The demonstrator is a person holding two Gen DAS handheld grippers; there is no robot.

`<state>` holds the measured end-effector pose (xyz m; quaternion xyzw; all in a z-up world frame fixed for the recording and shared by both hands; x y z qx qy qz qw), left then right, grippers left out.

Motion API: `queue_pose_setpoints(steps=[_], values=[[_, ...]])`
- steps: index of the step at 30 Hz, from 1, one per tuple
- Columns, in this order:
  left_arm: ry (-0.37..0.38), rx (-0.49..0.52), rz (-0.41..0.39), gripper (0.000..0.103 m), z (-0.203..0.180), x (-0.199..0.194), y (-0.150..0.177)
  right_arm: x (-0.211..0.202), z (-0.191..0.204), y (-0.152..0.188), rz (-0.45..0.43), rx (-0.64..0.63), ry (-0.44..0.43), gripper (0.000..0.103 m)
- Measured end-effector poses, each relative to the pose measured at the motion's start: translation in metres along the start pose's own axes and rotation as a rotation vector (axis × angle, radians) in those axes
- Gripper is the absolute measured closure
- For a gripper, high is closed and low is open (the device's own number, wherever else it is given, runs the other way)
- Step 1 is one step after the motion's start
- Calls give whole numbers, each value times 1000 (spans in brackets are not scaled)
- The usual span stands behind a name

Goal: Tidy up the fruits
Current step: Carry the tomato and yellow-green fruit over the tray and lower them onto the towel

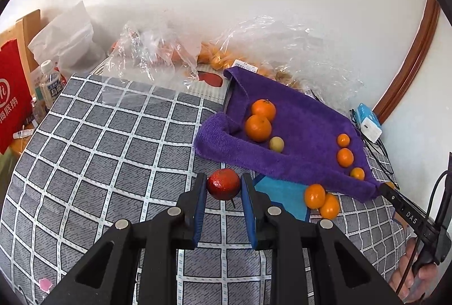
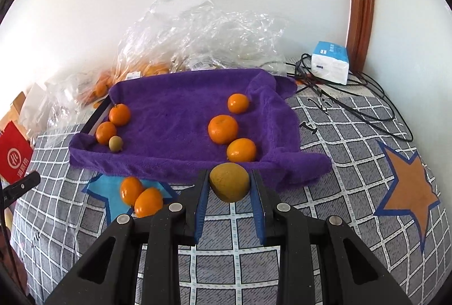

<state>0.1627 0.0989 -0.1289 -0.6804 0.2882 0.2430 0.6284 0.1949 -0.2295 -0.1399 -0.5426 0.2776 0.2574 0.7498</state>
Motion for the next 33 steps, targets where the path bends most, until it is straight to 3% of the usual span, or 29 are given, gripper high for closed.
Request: queue_pose_setpoints(steps=[11,18,26,33], values=[[6,35,20,80,-21,24,-21,22,-6,-35,-29,-17,-10,75],[22,60,37,80,-36,48,-42,65,-3,-56,16,-45,-8,75],[60,86,59,80,-55,86,-63,93,-7,-53,63,-44,-1,75],[58,111,84,80,-72,116,-73,91,-9,-49,41,-56,7,72]])
Point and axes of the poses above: each gripper's, at about its wrist camera, not at the fingertips, and x roughly the way its jaws point, z to its left, y to its underside, the point moved 3 cm from there along x, roughly the way its jaws point, and after that the axes turned 14 degrees about x, right-handed, at the moved point
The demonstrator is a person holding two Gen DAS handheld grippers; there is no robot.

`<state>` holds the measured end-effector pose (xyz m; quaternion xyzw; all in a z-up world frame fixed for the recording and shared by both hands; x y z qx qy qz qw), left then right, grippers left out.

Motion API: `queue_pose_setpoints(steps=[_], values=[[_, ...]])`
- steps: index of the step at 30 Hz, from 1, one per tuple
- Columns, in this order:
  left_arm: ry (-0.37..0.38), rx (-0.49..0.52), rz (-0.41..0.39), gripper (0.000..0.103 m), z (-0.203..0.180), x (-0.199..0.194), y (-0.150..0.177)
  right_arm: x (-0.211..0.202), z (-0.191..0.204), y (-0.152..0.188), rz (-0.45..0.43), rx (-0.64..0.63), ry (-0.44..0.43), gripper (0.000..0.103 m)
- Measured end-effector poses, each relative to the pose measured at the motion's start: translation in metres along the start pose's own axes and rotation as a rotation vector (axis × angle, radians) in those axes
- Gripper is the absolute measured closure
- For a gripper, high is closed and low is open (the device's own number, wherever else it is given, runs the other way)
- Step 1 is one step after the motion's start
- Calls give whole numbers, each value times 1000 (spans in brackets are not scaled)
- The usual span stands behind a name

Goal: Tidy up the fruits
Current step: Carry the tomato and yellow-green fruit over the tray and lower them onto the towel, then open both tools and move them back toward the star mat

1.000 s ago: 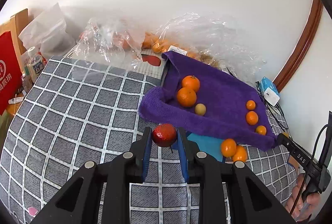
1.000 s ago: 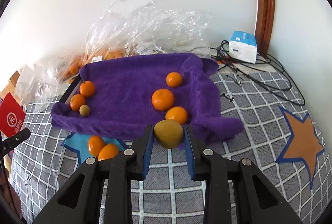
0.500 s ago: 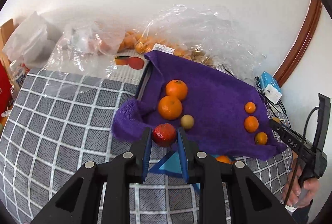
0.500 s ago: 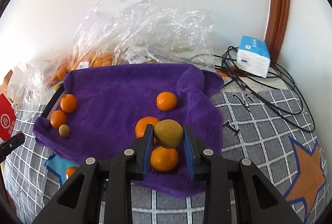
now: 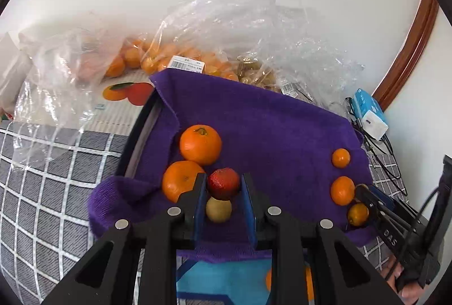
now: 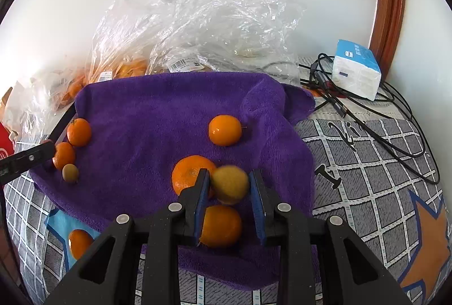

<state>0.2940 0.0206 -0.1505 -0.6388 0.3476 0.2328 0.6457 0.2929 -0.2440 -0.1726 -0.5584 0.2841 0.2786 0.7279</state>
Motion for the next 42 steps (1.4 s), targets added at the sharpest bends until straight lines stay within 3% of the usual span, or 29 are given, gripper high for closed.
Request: queue_pose_setpoints(steps=[7,11,17,22,25,30,34,42], values=[[-22,23,59,80,-13,29,-14,-3,1,0,28,-27,-17,60],[-34,40,109,80,-18,43,-13,-6,4,4,26,-59,-9,60],[-19,36,111,80,-18,44,-11,-19,9,12,4,-86,39,58],[-30,43,44,56,-13,11,-9,-41,19,24,-20,-110,27,56],[-53,51,-7,53,-4,-15,-3,-53,27,32,-15,-106,0,56],[-82,27,-40,50,22,-52,27,-64,46,55,11,-76,-93,56],[-104,-6,-27,50,41,-64,61,-59,65,79,24,-103,-90,67],[-132,-62,9,50,74,-76,121,-46,88,108,85,-101,-127,67]])
Point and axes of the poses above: each gripper's, at about its wrist camera, not at the fingertips, and x roughly the way its jaws point, z to its left, y to its underside, the point moved 3 cm from there along x, roughly the way its jaws point, and after that the axes turned 14 degrees about x, right-handed, at the moved point
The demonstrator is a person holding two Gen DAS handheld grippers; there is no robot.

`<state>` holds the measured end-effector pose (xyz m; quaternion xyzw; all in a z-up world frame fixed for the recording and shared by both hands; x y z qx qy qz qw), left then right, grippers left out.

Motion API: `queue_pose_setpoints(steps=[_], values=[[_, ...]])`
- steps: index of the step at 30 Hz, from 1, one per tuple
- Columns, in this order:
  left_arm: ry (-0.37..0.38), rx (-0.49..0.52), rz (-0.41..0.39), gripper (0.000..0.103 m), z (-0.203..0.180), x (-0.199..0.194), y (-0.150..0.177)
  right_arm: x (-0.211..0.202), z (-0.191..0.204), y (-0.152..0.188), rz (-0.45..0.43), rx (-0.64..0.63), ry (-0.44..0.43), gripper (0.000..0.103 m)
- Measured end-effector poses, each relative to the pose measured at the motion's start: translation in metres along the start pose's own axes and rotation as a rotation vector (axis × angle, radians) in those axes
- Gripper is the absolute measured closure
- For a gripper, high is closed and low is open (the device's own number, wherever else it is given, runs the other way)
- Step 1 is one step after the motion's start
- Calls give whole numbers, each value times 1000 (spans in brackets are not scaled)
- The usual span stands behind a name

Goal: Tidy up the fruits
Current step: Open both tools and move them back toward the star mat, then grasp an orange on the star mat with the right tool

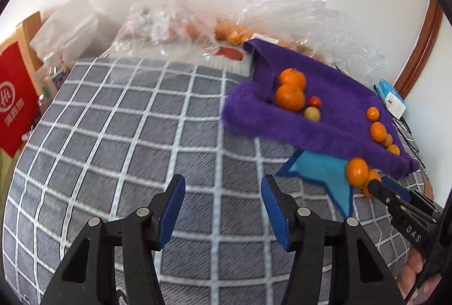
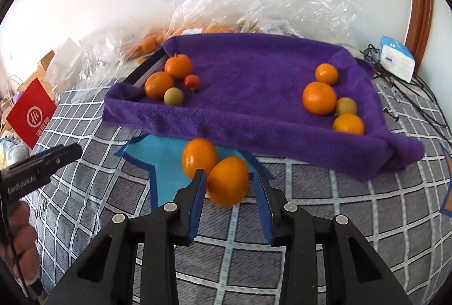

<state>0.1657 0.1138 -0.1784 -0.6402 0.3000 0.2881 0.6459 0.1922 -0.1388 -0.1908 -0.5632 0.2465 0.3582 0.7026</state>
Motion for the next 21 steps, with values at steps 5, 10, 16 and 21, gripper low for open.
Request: queue_pose_setpoints(steps=[5,10,16,21], values=[[5,-54,-16,50,13,1,19,16,1,5,30,-3,48,67],[4,-66,-54,50,15,-1,26,12,2,2,-5,-14,75,71],[-3,-61,-54,50,14,0,26,-8,-5,7,-32,25,87,71],[12,-79,-62,50,16,-2,27,-15,-17,11,-23,32,110,71]])
Point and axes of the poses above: each gripper's, at about its wrist camera, not at the fingertips, and x roughly the way its jaws point, z to its left, y to its underside, the point moved 3 cm from there along x, roughly the way its jaws point, and after that the axes turned 14 degrees about x, right-handed, at the moved point
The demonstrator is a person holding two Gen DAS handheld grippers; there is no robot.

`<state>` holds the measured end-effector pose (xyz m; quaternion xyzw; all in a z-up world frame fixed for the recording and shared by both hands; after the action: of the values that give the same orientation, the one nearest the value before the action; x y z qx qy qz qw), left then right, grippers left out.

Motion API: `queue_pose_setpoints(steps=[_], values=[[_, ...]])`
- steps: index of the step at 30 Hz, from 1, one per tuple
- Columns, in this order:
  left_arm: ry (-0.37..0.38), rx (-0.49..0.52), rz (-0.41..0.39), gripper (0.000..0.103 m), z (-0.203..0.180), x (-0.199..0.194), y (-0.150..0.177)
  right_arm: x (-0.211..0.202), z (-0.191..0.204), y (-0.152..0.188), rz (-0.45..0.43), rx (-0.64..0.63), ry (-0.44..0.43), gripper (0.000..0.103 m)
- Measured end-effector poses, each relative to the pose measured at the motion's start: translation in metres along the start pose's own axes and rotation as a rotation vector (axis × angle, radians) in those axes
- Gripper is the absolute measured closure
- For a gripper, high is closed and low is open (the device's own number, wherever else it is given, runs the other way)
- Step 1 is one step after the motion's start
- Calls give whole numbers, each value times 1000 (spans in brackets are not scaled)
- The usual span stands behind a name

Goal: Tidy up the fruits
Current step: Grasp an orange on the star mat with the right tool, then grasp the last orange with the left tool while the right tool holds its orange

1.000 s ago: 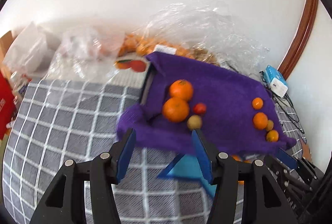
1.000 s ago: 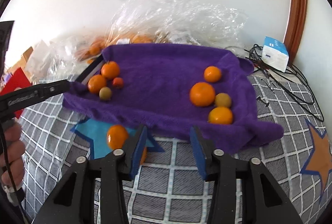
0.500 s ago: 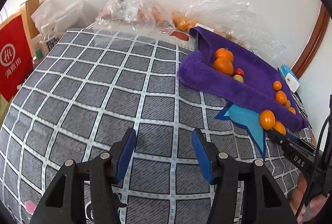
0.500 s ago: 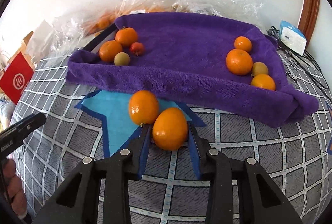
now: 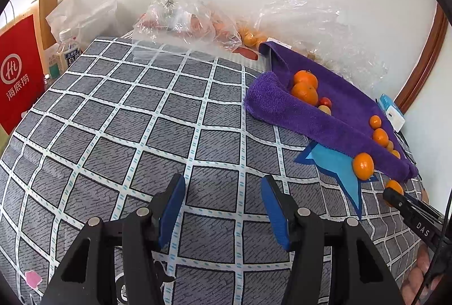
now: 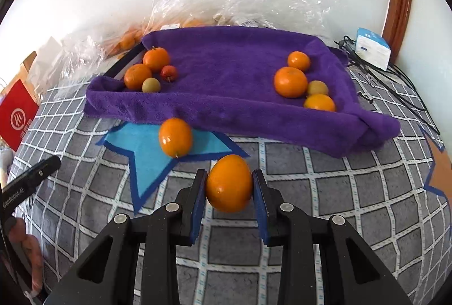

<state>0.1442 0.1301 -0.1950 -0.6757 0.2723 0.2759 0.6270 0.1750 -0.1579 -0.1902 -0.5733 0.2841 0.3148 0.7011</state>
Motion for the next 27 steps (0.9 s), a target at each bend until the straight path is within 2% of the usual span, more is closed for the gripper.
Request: queue_pose_setpoints(steps=[7,10,14,20,27], values=[[-10,8,4,50,-1,1,0,-13,-21,5,-46,-16,13,71],[-10,5,4,50,-1,0,1,-12,-30,8,-35,-5,18,71],[-18,15,9,50,-3,0,1,-7,-37,12,4,11,-21,71],[-8,8,4,50,-1,0,1,-10,-41,12,-21,21,-13,71],[-9,74,8,50,-19,-6,2,-21,-62,11,-26,76,3,71]])
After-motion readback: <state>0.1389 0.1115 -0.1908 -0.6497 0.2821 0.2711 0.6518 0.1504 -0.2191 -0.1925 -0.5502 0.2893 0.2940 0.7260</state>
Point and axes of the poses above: each gripper's, at about its wrist camera, not at the fingertips, and x roughly the way its jaws point, z to its left, y to its underside, the point moved 3 cm from there along x, roughly the way its jaws point, and after that the axes turned 14 degrees about x, right-handed, at the moved point
